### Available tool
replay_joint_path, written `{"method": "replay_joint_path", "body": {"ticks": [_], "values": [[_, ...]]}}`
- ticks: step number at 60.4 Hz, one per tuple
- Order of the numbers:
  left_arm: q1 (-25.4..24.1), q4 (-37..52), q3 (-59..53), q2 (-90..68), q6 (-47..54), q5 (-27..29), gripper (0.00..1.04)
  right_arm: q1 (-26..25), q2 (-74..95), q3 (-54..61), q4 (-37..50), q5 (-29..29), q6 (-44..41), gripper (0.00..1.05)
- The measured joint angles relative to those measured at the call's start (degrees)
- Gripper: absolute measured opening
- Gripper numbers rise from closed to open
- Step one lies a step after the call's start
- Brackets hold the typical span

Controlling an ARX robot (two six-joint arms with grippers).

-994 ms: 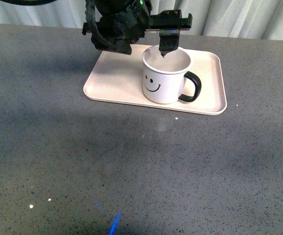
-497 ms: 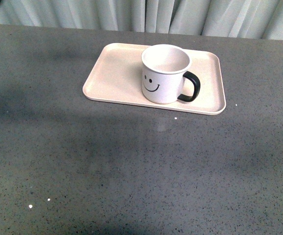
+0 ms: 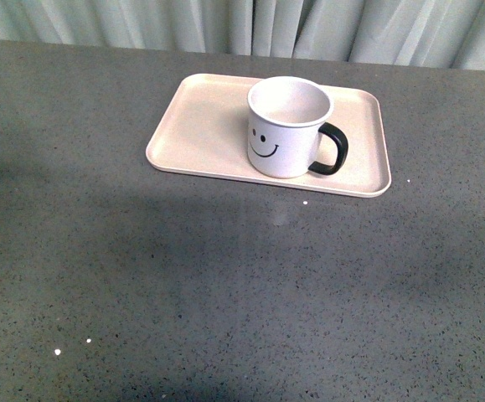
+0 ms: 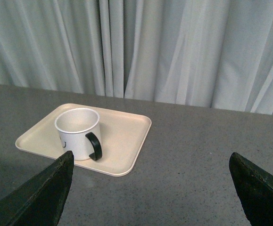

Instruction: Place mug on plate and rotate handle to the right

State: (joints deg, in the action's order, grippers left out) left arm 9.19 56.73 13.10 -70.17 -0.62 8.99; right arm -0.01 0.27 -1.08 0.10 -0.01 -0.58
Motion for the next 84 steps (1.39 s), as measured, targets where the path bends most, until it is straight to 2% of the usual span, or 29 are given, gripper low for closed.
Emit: {"method": "replay_joint_path", "body": {"ticks": [12,16,20,22,28,84], "values": [[-2.4,-3.1,-4.8,7.7,0.0,-2.7,0.01,0.0,0.0,0.0,0.0,0.0,0.0,0.96],[-3.3,-0.7,-7.6,8.5,0.0,-3.4,0.01,0.0,0.0,0.0,0.0,0.0,0.0,0.96],[-4.4,-3.6,-9.5,12.2,0.0,-4.5,0.01,0.0,0.0,0.0,0.0,0.0,0.0,0.96],[-6.5,-5.4,-10.0,14.8,0.1,-7.9,0.01,0.0,0.0,0.0,0.0,0.0,0.0,0.96],[-8.8,-9.2,-10.8,19.7,0.1,-8.6,0.01,0.0,0.0,0.0,0.0,0.0,0.0,0.96],[-9.0,-40.7,-12.3,54.2,0.2,-9.0,0.01,0.0,0.0,0.0,0.0,0.0,0.0,0.96]]}}
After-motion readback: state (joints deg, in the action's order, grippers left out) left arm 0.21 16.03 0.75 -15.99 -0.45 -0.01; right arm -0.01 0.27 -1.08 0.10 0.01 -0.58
